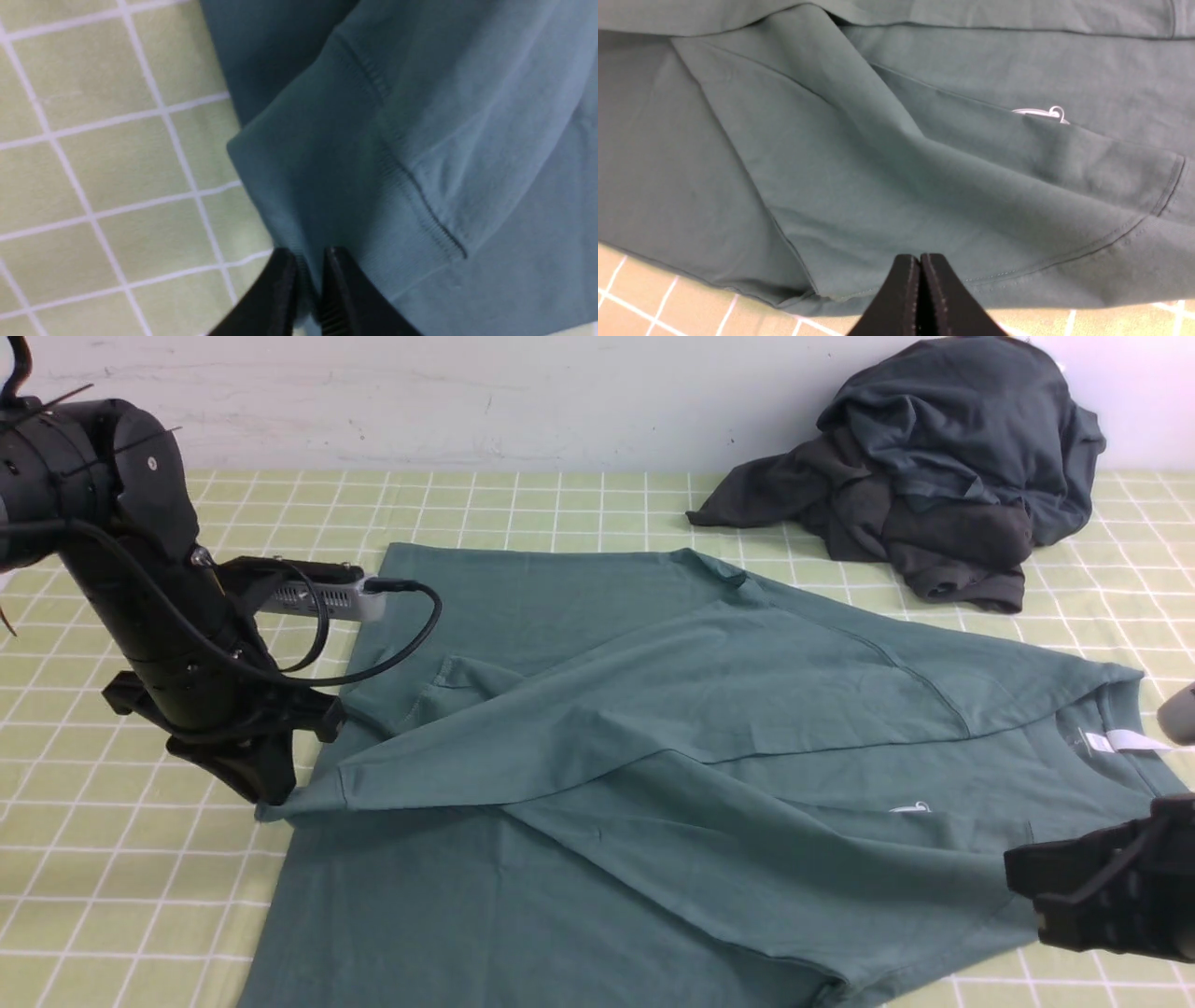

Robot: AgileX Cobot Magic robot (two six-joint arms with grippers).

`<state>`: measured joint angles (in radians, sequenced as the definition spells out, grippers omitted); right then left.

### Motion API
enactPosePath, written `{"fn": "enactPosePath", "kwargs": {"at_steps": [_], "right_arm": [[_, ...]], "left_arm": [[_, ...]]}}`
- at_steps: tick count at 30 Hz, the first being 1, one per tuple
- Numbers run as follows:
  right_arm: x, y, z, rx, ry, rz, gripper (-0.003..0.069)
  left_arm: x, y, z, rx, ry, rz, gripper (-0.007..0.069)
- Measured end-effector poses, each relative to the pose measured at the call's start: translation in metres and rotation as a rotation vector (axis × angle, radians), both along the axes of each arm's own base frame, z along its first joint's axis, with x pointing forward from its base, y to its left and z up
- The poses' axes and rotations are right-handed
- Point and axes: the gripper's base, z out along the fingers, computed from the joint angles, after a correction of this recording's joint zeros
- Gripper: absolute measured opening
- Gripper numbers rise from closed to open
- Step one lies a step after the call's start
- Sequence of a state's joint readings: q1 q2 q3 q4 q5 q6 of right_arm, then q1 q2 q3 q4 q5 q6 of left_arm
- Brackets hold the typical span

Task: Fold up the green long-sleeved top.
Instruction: Use the left arm to drag and drop the cuff onto the cuff closest to the left arm

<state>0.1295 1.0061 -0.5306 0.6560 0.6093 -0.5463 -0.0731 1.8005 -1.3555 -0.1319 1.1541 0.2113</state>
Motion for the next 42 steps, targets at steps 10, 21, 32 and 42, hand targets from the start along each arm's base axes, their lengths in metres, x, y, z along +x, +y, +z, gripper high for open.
{"fn": "enactPosePath", "kwargs": {"at_steps": [10,21,32,42], "right_arm": [[-0.002,0.001,-0.001,-0.003,0.016,0.020,-0.0013],[-0.002,0.002,0.000,0.005,0.015,0.037,-0.0013],[0.091,0.012,0.037,-0.032,-0.005,0.038,0.0048],[0.214,0.011,-0.012,-0.249,0.168,-0.014,0.0358]], "left_arm": [[-0.010,0.002,0.024,0.000,-0.093,0.022,0.0277],[-0.009,0.003,-0.016,-0.002,-0.203,0.076,0.0290],[0.005,-0.003,-0.062,-0.051,-0.113,0.128,0.0277],[0.008,-0.004,-0.071,-0.064,-0.092,0.141,0.0047]]}}
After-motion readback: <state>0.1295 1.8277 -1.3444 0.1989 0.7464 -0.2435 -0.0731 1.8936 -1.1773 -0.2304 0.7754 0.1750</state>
